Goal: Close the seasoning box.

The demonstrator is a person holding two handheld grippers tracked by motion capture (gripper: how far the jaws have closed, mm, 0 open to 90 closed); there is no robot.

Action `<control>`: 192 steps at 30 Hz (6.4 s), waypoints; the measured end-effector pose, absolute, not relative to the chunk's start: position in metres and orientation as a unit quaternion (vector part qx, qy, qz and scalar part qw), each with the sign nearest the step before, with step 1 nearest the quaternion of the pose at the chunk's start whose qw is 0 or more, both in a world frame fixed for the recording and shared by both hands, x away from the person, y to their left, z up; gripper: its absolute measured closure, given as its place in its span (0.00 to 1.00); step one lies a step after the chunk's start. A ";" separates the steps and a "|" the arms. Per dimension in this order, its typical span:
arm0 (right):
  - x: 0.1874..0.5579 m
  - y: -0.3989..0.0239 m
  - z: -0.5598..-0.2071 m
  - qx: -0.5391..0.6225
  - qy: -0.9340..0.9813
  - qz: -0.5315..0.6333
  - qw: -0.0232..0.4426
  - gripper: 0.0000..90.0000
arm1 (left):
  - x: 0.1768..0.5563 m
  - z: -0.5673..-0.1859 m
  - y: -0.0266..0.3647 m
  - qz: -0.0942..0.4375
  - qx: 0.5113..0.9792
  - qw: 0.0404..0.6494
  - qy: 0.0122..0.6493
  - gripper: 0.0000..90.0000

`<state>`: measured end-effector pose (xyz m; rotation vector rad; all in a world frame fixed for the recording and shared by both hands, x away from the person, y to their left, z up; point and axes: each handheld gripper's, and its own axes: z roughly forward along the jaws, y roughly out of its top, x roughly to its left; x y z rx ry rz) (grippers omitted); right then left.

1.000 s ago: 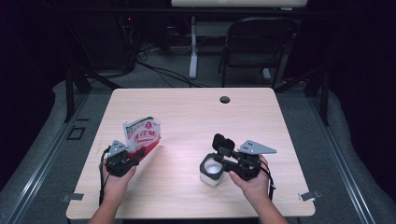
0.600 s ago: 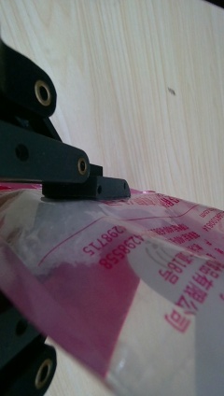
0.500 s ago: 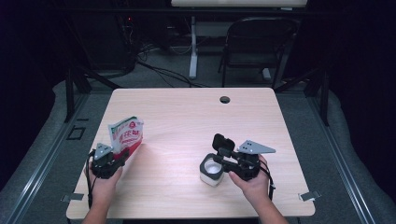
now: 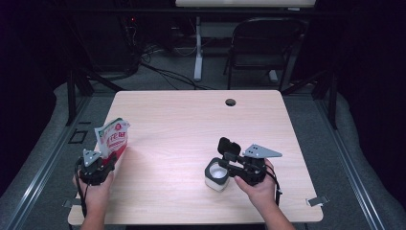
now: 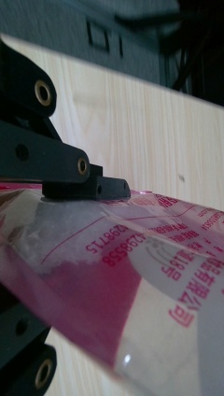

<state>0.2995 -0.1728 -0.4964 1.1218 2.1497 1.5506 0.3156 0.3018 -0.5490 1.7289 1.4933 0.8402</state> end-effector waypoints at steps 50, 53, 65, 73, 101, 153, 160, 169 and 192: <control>0.299 -0.186 -0.477 0.393 0.734 0.539 0.130 0.68 | 0.318 -0.553 0.249 0.288 0.770 0.362 0.440 0.45; 0.298 -0.190 -0.472 0.395 0.729 0.542 0.133 0.69 | 0.318 -0.554 0.243 0.283 0.776 0.361 0.434 0.45; 0.302 -0.217 -0.464 0.432 0.702 0.543 0.161 0.68 | 0.322 -0.565 0.222 0.252 0.806 0.357 0.399 0.43; 0.308 -0.226 -0.471 0.448 0.694 0.536 0.172 0.62 | 0.323 -0.569 0.212 0.233 0.819 0.360 0.382 0.40; 0.318 -0.205 -0.488 0.406 0.760 0.477 0.172 0.93 | 0.318 -0.551 0.189 0.215 0.847 0.354 0.334 0.36; 0.280 -0.166 -0.498 0.332 0.794 0.462 0.215 0.65 | 0.314 -0.559 0.199 0.218 0.821 0.385 0.362 0.38; 0.279 -0.164 -0.502 0.331 0.794 0.464 0.213 0.60 | 0.314 -0.559 0.199 0.219 0.818 0.385 0.367 0.38; 0.278 -0.162 -0.509 0.328 0.795 0.463 0.217 0.51 | 0.314 -0.560 0.199 0.219 0.817 0.386 0.367 0.38; 0.271 -0.150 -0.516 0.294 0.812 0.447 0.235 0.48 | 0.315 -0.559 0.200 0.223 0.816 0.385 0.368 0.38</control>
